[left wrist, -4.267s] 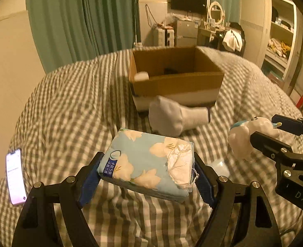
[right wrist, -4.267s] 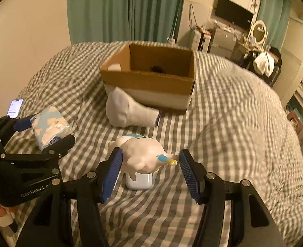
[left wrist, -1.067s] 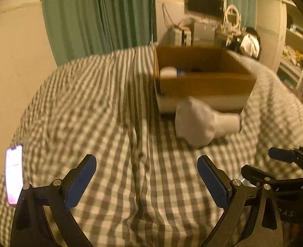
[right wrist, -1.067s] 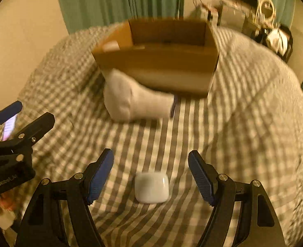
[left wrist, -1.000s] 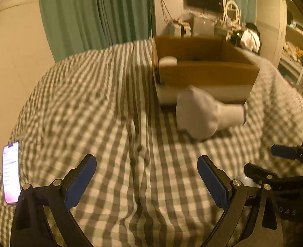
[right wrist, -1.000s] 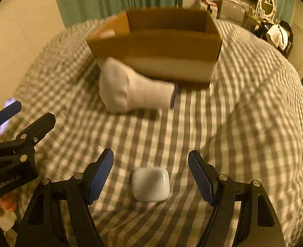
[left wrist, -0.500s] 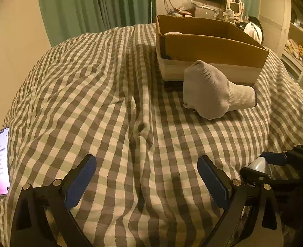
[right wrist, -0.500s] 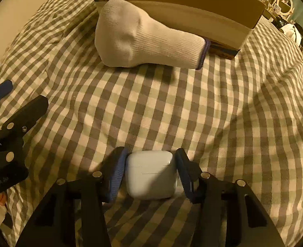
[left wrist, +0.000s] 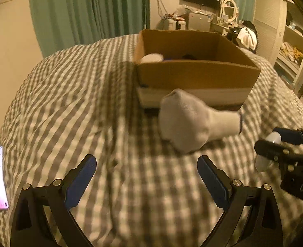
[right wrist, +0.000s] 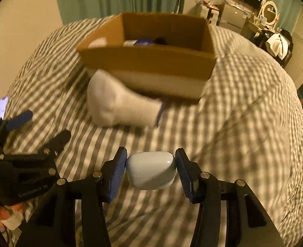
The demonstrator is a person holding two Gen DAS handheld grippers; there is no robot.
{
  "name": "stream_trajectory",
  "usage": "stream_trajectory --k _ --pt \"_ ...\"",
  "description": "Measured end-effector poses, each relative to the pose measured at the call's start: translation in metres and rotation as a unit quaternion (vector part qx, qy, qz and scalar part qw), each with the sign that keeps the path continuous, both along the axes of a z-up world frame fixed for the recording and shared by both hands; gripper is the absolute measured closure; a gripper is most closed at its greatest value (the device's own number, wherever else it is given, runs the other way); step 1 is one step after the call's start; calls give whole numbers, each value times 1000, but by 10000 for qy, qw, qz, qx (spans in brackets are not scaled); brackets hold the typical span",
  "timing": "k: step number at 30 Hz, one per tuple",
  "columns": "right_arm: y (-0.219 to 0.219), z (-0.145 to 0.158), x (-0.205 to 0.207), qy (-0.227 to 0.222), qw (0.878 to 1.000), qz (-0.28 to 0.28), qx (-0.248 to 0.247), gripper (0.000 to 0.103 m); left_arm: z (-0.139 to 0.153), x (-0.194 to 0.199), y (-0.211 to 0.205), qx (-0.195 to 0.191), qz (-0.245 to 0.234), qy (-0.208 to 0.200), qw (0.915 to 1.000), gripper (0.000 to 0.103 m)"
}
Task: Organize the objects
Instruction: 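Grasp the white sock with the left tool while the right tool holds the earbuds case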
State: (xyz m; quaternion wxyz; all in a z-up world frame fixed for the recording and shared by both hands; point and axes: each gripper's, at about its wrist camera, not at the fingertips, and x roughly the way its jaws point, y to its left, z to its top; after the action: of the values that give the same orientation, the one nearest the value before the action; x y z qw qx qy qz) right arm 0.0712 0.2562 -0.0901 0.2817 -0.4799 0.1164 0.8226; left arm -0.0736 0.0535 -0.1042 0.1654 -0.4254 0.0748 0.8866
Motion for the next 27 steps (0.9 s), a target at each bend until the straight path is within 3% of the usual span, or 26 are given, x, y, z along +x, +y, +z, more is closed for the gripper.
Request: stream_trajectory --k 7,15,17,18,22,27 --pt "37 11 -15 121 9998 -82 165 54 -8 -36 42 104 -165 -68 9998 2" --pt "63 0 -4 332 9982 -321 -395 54 -33 -62 66 167 -229 -233 9993 2" --pt "63 -1 -4 342 9980 -325 -428 54 -37 -63 67 260 -248 -331 9988 8" --pt "63 -2 -4 329 9980 -312 -434 54 -39 -63 67 299 -287 -422 9983 19" --pt "54 1 -4 354 9989 -209 -235 54 -35 -52 64 222 -287 -513 9980 31" --pt "36 12 -1 315 9994 -113 128 54 -16 -31 52 54 -288 -409 9987 39"
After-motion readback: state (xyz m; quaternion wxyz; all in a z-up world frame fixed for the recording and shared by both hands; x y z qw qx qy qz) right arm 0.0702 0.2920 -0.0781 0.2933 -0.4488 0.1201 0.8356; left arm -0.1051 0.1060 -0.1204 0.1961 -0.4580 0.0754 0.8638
